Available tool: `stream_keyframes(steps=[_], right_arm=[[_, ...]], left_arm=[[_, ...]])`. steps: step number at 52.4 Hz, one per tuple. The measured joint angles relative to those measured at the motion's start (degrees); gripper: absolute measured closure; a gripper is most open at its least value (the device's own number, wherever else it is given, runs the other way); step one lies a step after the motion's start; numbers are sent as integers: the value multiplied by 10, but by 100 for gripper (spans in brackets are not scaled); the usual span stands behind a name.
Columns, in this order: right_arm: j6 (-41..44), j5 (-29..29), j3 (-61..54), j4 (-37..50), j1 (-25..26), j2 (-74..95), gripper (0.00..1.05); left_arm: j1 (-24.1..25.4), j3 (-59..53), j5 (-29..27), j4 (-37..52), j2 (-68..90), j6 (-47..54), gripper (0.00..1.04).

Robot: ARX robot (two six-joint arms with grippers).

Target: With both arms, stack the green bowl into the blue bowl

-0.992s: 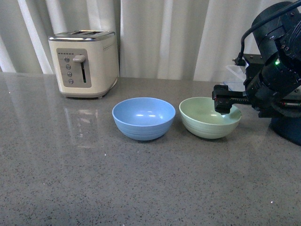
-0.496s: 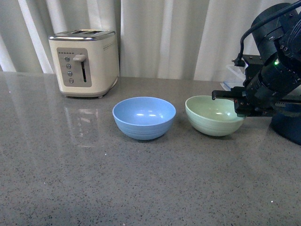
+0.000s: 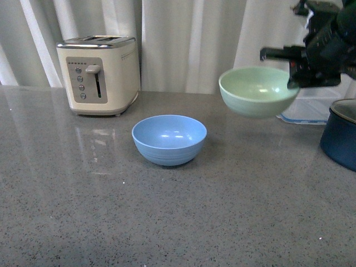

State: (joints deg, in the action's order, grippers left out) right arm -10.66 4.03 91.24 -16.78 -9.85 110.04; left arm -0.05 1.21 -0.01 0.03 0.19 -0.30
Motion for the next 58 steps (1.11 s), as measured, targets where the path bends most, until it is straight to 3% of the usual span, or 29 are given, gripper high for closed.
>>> stream_keyframes(steps=[12,20,58], right_arm=[[2,-2,15,7,-105,-18,104],[1,7,22,9,-141,1,104],[-30,64,56,17,-144,87,104]], left_arm=[[0,0,0,0,0,0,7],[0,0,0,0,0,0,7],[0,0,0,0,0,0,7]])
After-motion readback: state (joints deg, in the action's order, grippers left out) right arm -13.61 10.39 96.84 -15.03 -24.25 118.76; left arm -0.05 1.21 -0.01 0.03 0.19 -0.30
